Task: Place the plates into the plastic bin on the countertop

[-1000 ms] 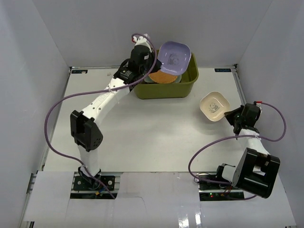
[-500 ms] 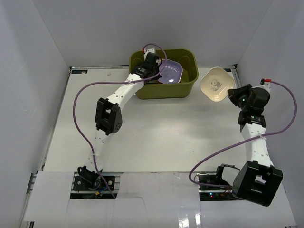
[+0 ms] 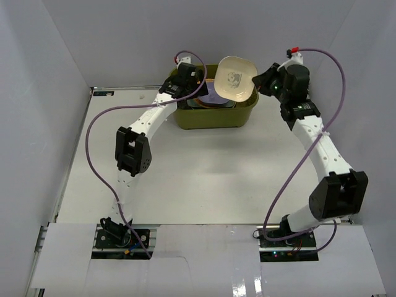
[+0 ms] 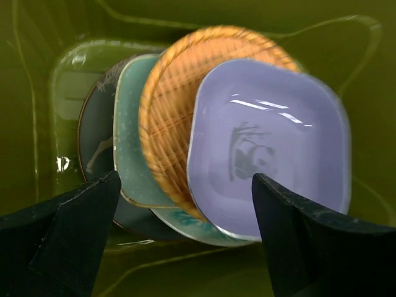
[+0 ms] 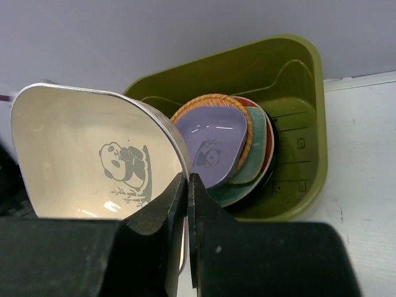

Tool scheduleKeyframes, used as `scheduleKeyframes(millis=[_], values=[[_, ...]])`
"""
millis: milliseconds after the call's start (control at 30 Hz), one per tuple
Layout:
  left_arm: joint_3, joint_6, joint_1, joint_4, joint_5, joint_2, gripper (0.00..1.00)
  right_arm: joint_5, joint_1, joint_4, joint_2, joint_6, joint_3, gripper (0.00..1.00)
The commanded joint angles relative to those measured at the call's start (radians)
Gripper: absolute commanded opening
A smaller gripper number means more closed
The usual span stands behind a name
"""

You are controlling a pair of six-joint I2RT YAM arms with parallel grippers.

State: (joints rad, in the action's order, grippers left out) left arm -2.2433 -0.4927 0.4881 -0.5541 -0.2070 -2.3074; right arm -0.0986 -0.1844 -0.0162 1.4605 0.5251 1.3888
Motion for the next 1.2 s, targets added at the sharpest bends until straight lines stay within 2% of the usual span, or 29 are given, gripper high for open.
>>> scheduleKeyframes(millis=[0, 133, 200, 267, 367, 433, 500, 633, 833, 900, 967, 1000, 1100, 1167], values=[[0.014, 0.008, 0.000, 0.102, 0.072, 0.204, 0.98, 0.085, -0.046, -0.071, 0.116, -0.068, 0.174, 0.08], [0.100, 0.019, -0.002, 0.140, 0.064, 0.389, 0.98, 0.094, -0.105, -0.171, 0.291, -0.106, 0.373, 0.08], [0.232, 0.029, -0.002, 0.190, 0.040, 0.474, 0.98, 0.094, -0.127, -0.209, 0.375, -0.114, 0.465, 0.08], [0.348, 0.034, 0.000, 0.256, 0.028, 0.621, 0.98, 0.123, -0.135, -0.258, 0.450, -0.117, 0.536, 0.08], [0.633, 0.036, 0.000, 0.305, 0.024, 0.802, 0.98, 0.140, -0.145, -0.336, 0.538, -0.119, 0.659, 0.08], [0.732, 0.028, -0.002, 0.315, 0.017, 0.883, 0.98, 0.157, -0.153, -0.367, 0.578, -0.114, 0.708, 0.08], [0.856, 0.017, 0.000, 0.318, 0.014, 0.992, 0.98, 0.165, -0.159, -0.370, 0.587, -0.111, 0.702, 0.08], [0.980, 0.005, -0.002, 0.292, 0.041, 1.123, 0.98, 0.218, -0.159, -0.404, 0.609, -0.106, 0.707, 0.08], [1.037, -0.004, -0.002, 0.208, 0.083, 1.224, 0.98, 0.238, -0.162, -0.436, 0.640, -0.088, 0.716, 0.08], [1.042, -0.004, -0.002, 0.178, 0.104, 1.240, 0.98, 0.238, -0.161, -0.436, 0.641, -0.086, 0.717, 0.18], [1.053, -0.006, -0.002, 0.163, 0.122, 1.263, 0.98, 0.221, -0.161, -0.429, 0.636, -0.085, 0.722, 0.36], [1.056, -0.006, -0.002, 0.161, 0.130, 1.270, 0.98, 0.218, -0.161, -0.429, 0.636, -0.085, 0.739, 0.51], [1.057, -0.012, 0.000, 0.146, 0.153, 1.295, 0.98, 0.208, -0.161, -0.435, 0.630, -0.088, 0.786, 0.77], [1.053, -0.017, -0.002, 0.135, 0.162, 1.307, 0.98, 0.191, -0.161, -0.442, 0.621, -0.091, 0.808, 0.83]])
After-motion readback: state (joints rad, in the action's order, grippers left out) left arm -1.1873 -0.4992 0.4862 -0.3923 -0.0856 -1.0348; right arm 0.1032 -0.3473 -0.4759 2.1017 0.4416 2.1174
